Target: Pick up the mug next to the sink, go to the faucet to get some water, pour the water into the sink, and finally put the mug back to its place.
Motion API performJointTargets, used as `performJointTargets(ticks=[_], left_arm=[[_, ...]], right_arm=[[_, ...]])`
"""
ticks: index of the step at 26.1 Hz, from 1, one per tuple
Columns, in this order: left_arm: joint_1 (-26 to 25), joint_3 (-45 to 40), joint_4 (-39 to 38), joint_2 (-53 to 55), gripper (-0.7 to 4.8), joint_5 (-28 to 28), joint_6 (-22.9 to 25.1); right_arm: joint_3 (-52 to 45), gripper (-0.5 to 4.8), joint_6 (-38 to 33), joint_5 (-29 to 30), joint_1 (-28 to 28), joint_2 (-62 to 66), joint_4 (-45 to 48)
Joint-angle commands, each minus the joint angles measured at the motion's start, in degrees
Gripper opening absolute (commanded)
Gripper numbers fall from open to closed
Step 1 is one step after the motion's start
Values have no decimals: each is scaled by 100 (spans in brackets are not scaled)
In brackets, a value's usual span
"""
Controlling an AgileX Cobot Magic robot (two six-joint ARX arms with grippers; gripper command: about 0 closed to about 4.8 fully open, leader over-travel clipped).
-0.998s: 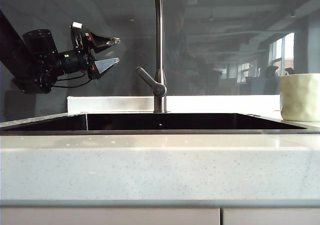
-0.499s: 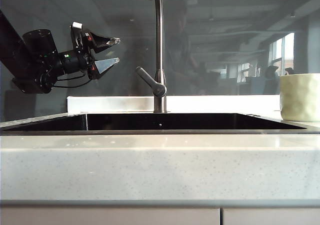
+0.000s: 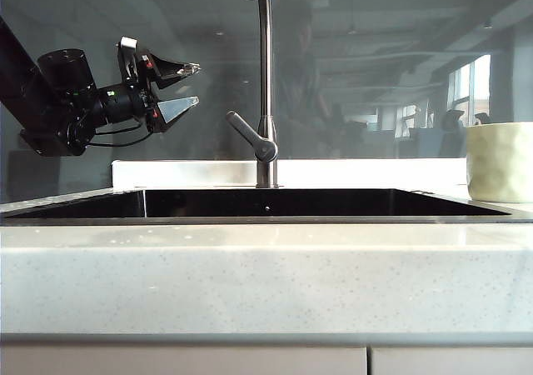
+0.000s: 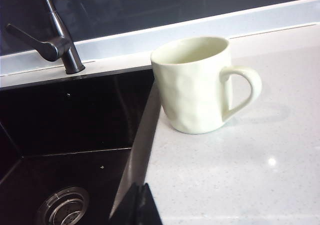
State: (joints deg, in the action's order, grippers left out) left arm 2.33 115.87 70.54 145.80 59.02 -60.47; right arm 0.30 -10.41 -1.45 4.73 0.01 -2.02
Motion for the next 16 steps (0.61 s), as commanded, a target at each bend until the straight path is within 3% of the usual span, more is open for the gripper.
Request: performJointTargets(ticks=[1,9,16], left_arm=[[-9,37,63,-39,479,24,7],[-9,37,63,-39,479,22,4],[-9,37,63,-39,479,22,7]], right_arm=[[-22,-2,24,-61,90,-13,81],[-22,-2,20,31,181,-13,105],[-22,-2,337,13,-28,-13,745]])
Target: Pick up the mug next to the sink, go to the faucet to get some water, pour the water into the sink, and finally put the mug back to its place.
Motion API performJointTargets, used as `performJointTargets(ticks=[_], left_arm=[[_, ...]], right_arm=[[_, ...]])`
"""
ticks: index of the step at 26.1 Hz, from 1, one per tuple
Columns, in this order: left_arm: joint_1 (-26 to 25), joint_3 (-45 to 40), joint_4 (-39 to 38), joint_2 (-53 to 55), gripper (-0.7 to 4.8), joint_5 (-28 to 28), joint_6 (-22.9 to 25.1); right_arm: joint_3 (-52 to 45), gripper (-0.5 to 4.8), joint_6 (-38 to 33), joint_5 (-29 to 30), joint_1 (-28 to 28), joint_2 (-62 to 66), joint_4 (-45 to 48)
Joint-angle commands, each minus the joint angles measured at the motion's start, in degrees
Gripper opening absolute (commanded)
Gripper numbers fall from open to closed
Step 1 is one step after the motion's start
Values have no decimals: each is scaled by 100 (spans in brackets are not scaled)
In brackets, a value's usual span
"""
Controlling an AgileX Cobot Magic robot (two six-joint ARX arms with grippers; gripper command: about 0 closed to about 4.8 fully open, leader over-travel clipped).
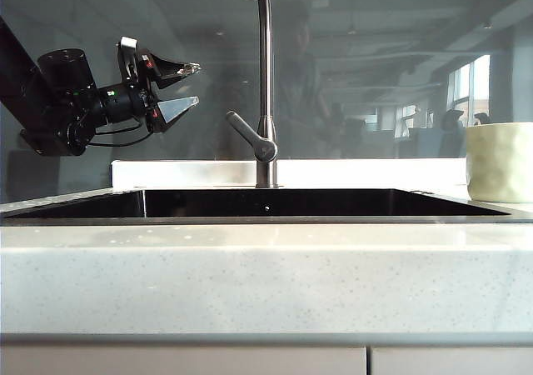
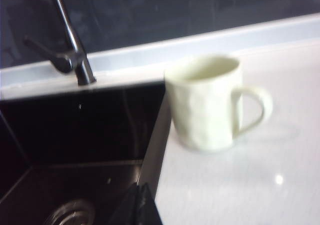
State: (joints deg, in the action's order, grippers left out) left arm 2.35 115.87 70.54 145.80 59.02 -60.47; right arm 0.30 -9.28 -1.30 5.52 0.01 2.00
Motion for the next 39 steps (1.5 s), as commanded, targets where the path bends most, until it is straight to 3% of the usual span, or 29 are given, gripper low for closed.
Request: performJointTargets(ticks=[1,8,39], left_arm=[[-11,37,63,-39,479,24,7],[-11,37,63,-39,479,24,7],[-11,37,63,-39,479,20,7]], right_arm=[[-22,-2,282,-7,-164,-13,391],[-22,-2,824,-7,-365,-13,616],[-22,-1,826,-157,-376,-11,251]])
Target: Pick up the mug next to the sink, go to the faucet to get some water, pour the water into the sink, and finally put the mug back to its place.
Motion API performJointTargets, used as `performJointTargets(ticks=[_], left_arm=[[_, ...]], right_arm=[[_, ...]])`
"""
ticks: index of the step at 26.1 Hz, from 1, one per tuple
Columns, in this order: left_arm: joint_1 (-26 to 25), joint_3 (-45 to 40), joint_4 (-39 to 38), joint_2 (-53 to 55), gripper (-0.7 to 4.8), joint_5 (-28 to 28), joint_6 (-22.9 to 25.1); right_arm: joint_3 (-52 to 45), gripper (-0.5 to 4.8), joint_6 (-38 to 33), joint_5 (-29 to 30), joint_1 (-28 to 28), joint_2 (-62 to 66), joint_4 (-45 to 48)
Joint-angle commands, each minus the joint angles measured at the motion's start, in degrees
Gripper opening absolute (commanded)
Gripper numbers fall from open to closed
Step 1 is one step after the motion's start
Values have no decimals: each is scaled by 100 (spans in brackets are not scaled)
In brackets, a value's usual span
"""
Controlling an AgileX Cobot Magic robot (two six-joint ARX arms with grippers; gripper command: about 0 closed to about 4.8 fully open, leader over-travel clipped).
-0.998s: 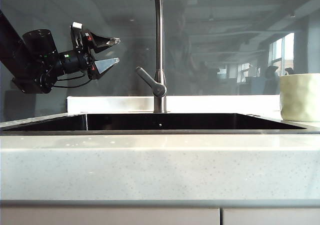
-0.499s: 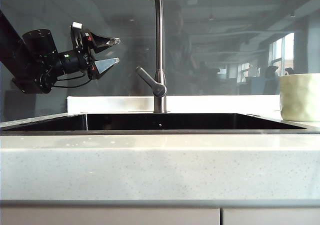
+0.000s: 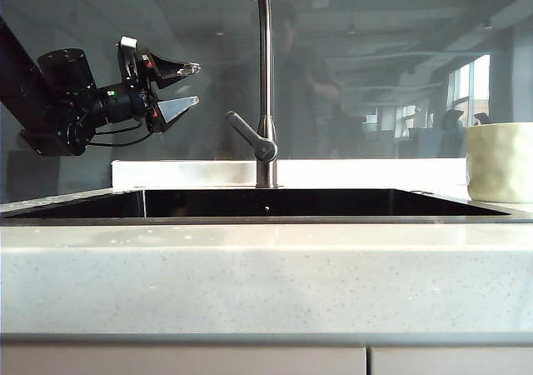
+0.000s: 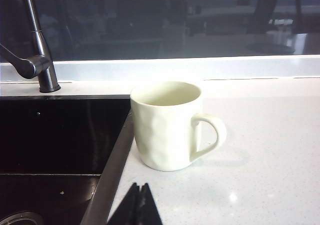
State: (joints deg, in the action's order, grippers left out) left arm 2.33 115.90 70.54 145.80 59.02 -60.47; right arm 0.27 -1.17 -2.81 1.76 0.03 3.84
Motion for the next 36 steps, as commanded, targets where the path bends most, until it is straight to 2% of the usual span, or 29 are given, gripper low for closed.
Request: performJointTargets(ticks=[1,9,13,14,17,20,22,23,24,28,29,30,31,32,34,36], left_arm=[[-9,35,63,-39,479,22,7],[-39,35,-2,-39,479,173,48],[-68,35,-721,-275,479,422,94],[-87,35,-975,-402,479,588,251],[-94,35,-1910,-970,479,1071,1117],[-157,35,-3602,-1818,479,920,2535],[-181,35,-5145,-2505,479,332,3713],[-195,35,-5853,-2820,479,-107,4210],[-192,35,-6717,-3230,479,-780,4793],[-179,35,-9001,-4846,479,-3176,6188],[-181,35,-9503,-5309,479,-3438,6485],[-181,33,-10091,-5893,479,-3875,6752],[-181,33,-10391,-6210,479,-4168,6824],[-181,31,-10800,-6697,479,-4706,6951],[-181,-192,-10998,-7517,479,-5377,6985],[-190,-586,-10935,-8177,479,-5624,6994]], right_arm=[[-20,-1,15,-7,0,-13,68],[-20,-1,15,-7,0,-13,68],[-20,-1,15,-7,0,-13,68],[-20,-1,15,-7,0,-13,68],[-20,-1,15,-7,0,-13,68],[-20,-1,15,-7,0,-13,68],[-20,-1,15,-7,2,-13,68],[-20,-1,15,-7,0,-13,68],[-20,-1,15,-7,-2,-13,68],[-20,-1,15,-7,0,-13,66],[-20,-1,15,-7,0,-13,66],[-20,-1,15,-7,0,-13,66],[-20,-1,15,-7,0,-13,66],[-20,-1,15,-7,0,-13,66],[-20,-1,15,-7,0,-13,66],[-20,-1,15,-7,0,-13,66]])
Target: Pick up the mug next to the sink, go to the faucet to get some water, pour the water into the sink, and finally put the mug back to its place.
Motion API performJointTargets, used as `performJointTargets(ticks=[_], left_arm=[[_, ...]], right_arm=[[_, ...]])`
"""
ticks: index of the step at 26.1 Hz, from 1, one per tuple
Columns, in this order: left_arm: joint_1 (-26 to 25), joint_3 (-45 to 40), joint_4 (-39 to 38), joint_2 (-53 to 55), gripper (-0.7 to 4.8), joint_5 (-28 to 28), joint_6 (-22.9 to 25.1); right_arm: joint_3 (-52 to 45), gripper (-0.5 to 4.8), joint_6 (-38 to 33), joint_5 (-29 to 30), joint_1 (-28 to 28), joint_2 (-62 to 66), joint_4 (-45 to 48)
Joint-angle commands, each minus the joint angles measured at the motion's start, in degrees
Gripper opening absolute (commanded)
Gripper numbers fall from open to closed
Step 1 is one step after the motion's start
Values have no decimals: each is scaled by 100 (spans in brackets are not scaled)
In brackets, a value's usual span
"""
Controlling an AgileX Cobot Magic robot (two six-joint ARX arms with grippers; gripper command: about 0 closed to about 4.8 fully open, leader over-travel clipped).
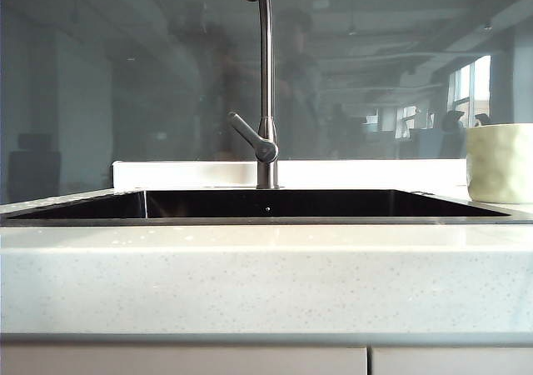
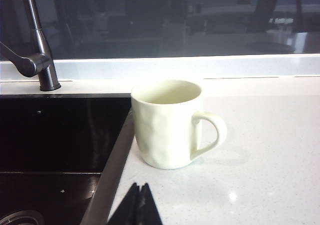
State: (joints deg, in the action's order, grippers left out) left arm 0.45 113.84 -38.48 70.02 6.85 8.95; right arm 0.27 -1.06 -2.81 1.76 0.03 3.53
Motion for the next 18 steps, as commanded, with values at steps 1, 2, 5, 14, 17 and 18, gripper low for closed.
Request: performJointTargets(ticks=[1,2,5,14,17,18], left_arm=[[-2,-610,50,-874,479,-535,50],[-2,-879,160,-1156,479,-693,48],[-2,-1928,625,-2059,479,-1207,-39],[72,-6161,815,-5187,479,-363,-1386],[72,-6819,1029,-5567,321,-28,-1237],[72,-6975,1119,-5628,156,-17,-1224]], right_arm=[[-20,-1,4,-7,0,-13,96],[-20,-1,4,-7,0,-13,98],[-20,-1,2,-7,0,-13,96],[-20,-1,2,-7,0,-13,96],[-20,-1,4,-7,0,-13,96],[-20,-1,4,-7,0,-13,96]])
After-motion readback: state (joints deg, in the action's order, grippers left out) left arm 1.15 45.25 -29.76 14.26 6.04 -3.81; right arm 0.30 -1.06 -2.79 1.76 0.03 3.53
